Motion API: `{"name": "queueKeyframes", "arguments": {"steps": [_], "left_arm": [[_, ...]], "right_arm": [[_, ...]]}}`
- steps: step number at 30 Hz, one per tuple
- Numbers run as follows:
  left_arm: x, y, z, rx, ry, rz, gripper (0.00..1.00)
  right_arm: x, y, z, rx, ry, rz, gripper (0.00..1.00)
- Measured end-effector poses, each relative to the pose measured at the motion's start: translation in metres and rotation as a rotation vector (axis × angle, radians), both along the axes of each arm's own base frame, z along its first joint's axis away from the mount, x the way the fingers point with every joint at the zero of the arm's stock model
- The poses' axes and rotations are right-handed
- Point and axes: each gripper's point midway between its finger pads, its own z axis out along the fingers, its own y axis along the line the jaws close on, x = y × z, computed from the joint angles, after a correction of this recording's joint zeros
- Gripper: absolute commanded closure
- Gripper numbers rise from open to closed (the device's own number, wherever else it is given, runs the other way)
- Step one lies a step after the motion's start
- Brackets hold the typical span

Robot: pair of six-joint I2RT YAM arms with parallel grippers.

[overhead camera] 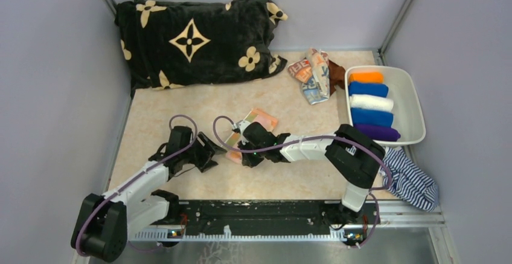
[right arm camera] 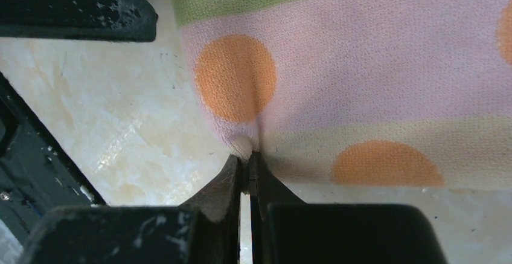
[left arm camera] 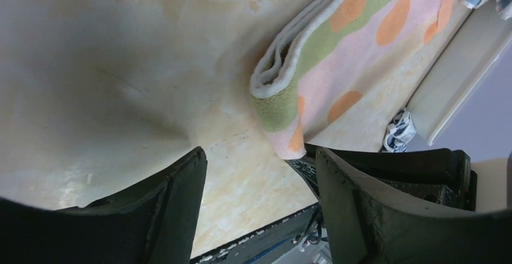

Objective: Roll the towels
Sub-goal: Roll the towel at the center of the board.

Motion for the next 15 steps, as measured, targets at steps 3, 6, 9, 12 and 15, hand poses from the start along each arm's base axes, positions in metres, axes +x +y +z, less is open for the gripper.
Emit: {"name": "queueKeyframes", "arguments": {"steps": [3,6,9,12,15], "left_arm": [[0.0,-0.01,-0.001,-0.025,0.012,-0.006,0.32],[0.001,-0.018,-0.006,-0.036,0.031,-0.008,0.38],[0.003,-0.024,-0.015,-0.032,0.058,-0.001,0.45],[0.01,-0.027,-0.018,-0.03,0.068,0.013,0.57],[0.016,-0.025,-0.022,-0.014,0.067,0.038,0.69]], "right_arm": [[-0.003,0.002,0.0,0.033,0.04,-0.014,1.0],[-0.006,0.005,0.002,0.054,0.059,-0.014,1.0],[-0.007,0.008,0.004,0.069,0.069,-0.015,1.0],[-0.008,0.01,0.005,0.079,0.074,-0.015,1.0],[-0.009,0.01,0.005,0.083,0.079,-0.011,1.0]]}}
